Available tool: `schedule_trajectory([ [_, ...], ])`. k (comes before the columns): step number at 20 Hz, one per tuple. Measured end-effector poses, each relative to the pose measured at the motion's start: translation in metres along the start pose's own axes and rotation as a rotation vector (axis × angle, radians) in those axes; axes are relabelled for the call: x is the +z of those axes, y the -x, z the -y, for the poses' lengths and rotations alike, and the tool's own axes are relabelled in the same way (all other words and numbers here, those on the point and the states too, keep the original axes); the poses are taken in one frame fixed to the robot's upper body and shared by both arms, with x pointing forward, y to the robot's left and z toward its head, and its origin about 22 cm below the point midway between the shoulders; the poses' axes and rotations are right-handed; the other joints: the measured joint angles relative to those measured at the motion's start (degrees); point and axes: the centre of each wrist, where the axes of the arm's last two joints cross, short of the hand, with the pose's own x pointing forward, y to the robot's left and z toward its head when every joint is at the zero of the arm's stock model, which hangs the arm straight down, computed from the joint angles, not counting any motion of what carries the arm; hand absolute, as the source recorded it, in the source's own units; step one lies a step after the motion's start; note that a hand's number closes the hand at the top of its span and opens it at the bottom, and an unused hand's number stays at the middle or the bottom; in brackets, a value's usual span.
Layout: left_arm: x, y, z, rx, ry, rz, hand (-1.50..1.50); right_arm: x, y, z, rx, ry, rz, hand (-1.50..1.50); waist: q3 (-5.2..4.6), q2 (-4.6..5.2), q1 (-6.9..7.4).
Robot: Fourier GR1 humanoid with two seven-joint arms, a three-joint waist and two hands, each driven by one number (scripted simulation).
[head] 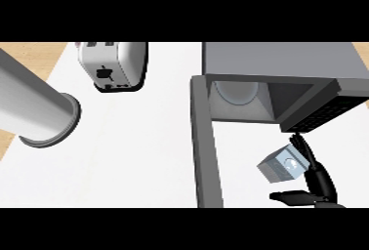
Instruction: Pick up the milk, place it into the microwave and close the microwave
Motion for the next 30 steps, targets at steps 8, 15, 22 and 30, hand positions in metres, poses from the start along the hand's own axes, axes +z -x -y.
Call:
schedule_trajectory([
  [8, 0.007, 0.0, -0.001, 0.016, 0.007, -0.011, -1.5, -0.015, 0.006, -0.014, -0.061, -0.024, -0.001, 1.5, 0.02, 0.04, 0.17],
  [15, 0.007, -0.001, -0.003, 0.025, 0.018, -0.004, -1.5, -0.033, 0.005, -0.029, -0.074, -0.074, 0.041, 1.5, -0.04, 0.1, 0.11],
  [22, 0.014, -0.004, -0.007, 0.037, 0.015, -0.011, -1.5, -0.04, 0.015, -0.046, -0.088, 0.027, -0.046, 1.5, -0.3, 0.02, -0.27],
  [30, 0.016, -0.01, -0.013, 0.046, -0.015, -0.027, -1.5, -0.068, 0.013, -0.067, -0.097, 0.033, -0.058, 1.5, -0.38, -0.03, -1.03],
])
